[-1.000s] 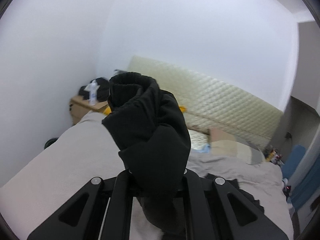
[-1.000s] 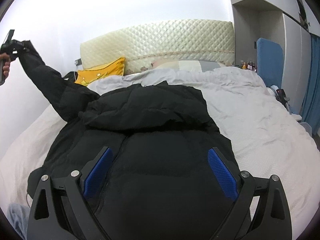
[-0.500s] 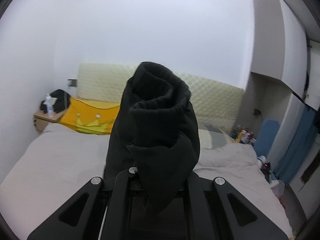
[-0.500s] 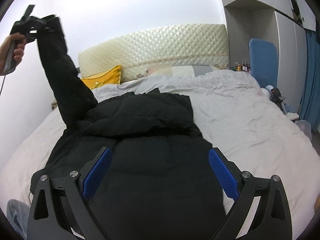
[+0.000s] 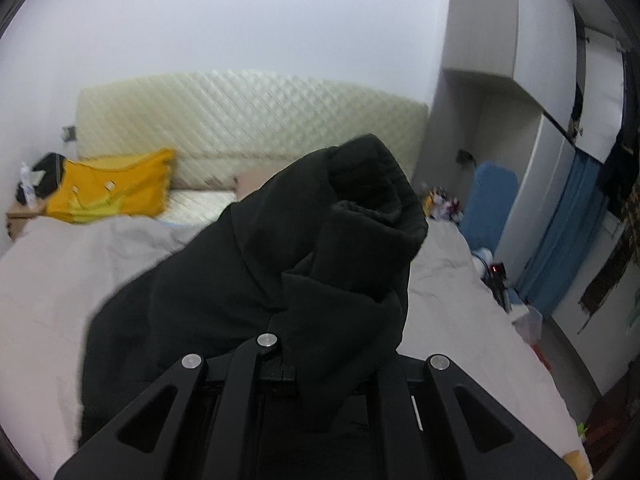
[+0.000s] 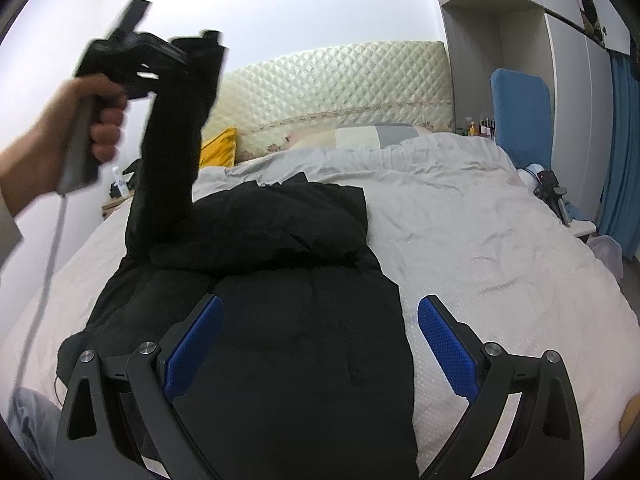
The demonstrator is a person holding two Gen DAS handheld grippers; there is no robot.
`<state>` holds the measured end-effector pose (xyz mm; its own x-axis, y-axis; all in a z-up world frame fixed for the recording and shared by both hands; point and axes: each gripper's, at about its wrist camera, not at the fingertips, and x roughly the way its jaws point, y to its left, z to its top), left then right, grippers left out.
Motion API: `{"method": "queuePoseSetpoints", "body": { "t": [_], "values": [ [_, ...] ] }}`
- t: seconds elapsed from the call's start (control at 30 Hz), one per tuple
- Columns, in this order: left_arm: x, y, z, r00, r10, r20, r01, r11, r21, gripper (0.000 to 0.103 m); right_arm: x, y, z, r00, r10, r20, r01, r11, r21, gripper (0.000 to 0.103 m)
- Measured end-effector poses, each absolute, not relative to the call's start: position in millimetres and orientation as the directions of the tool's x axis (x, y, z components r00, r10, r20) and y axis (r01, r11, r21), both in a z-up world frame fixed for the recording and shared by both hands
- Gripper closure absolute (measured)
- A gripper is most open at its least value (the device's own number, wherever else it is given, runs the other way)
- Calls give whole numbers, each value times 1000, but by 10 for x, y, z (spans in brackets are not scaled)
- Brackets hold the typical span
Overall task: Fold large clothes
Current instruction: 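Carry the held sleeve up and across the jacket body, then lay the sleeve onto the jacket body and open the left gripper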
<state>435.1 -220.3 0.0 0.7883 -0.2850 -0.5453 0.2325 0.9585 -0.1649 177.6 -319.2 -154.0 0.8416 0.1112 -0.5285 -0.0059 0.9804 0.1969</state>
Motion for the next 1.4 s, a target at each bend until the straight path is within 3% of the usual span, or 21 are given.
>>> {"method": "queuePoseSetpoints", "body": {
  "t": [0.6, 0.8, 1.03, 1.13, 1.23, 1.27, 1.33, 1.37, 1.4],
  "values": [
    [5059, -2966, -2201, 632, -268, -727, 271, 956, -117, 97, 1949, -3447, -1723, 783, 132, -608, 10, 974, 225, 3],
    [5056, -2879, -2278, 655, -280, -702, 302, 948, -96, 95, 2010, -3414, -1701, 743, 190, -642, -14, 963, 269, 3],
    [4880, -2759, -2007, 647, -313, -696, 298, 943, -146, 94, 1972, -3261, -1466, 726, 198, -659, -45, 970, 241, 3],
    [4755, -2742, -1849, 655, -303, -693, 315, 942, -114, 90, 1895, -3171, -1290, 727, 191, -659, -54, 973, 223, 3],
    [4610, -2676, -1685, 660, -300, -688, 328, 940, -95, 81, 1794, -3075, -1074, 732, 182, -656, -64, 978, 200, 3],
    [4563, -2643, -1637, 660, -303, -688, 331, 939, -96, 70, 1763, -3048, -1006, 734, 181, -654, -68, 979, 195, 3],
    [4467, -2577, -1533, 662, -295, -689, 329, 940, -87, 38, 1683, -2973, -862, 735, 182, -653, -76, 979, 187, 2],
    [4427, -2522, -1484, 666, -289, -688, 320, 943, -86, 14, 1663, -2946, -821, 732, 184, -656, -79, 979, 187, 2],
    [4392, -2453, -1423, 671, -288, -683, 311, 946, -94, 0, 1624, -2900, -756, 730, 188, -656, -85, 979, 187, 2]
  ]
}}
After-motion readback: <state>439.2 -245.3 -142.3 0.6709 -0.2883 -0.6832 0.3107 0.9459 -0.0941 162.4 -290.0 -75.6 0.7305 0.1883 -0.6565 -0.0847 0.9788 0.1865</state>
